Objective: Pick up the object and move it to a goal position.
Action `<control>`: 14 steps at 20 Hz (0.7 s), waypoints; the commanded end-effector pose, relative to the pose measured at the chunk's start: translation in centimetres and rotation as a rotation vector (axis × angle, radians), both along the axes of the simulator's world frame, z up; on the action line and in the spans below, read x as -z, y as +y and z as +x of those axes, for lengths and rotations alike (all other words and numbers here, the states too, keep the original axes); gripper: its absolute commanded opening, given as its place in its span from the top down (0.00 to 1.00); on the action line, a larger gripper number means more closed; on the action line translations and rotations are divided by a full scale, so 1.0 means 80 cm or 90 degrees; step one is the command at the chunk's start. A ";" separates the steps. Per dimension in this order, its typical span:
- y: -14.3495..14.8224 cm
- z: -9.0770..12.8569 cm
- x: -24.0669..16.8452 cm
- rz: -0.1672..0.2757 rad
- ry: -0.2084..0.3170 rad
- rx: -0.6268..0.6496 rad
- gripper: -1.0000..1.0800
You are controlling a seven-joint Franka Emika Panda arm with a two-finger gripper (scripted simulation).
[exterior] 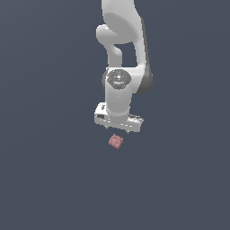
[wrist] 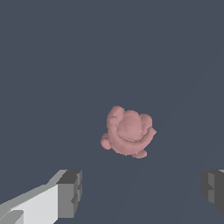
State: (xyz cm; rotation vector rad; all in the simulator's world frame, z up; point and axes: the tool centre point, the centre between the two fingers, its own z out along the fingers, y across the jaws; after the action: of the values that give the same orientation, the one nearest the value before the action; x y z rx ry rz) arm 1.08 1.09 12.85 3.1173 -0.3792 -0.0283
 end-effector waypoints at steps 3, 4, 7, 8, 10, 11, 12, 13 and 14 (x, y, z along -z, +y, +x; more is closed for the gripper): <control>-0.002 0.008 0.020 0.000 -0.004 0.075 0.04; -0.003 0.010 0.023 -0.001 -0.005 0.089 0.04; -0.004 0.014 0.033 -0.001 -0.007 0.125 0.04; -0.004 0.015 0.035 -0.001 -0.008 0.135 0.04; -0.005 0.017 0.040 -0.002 -0.009 0.152 0.04; -0.005 0.017 0.042 -0.002 -0.010 0.160 0.04; -0.006 0.018 0.043 -0.002 -0.010 0.166 0.04; -0.006 0.019 0.045 -0.002 -0.010 0.171 0.04; -0.006 0.019 0.046 -0.002 -0.011 0.175 0.04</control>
State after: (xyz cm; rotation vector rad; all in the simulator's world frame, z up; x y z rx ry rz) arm 2.51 0.65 9.33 3.0426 -0.7824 -0.0037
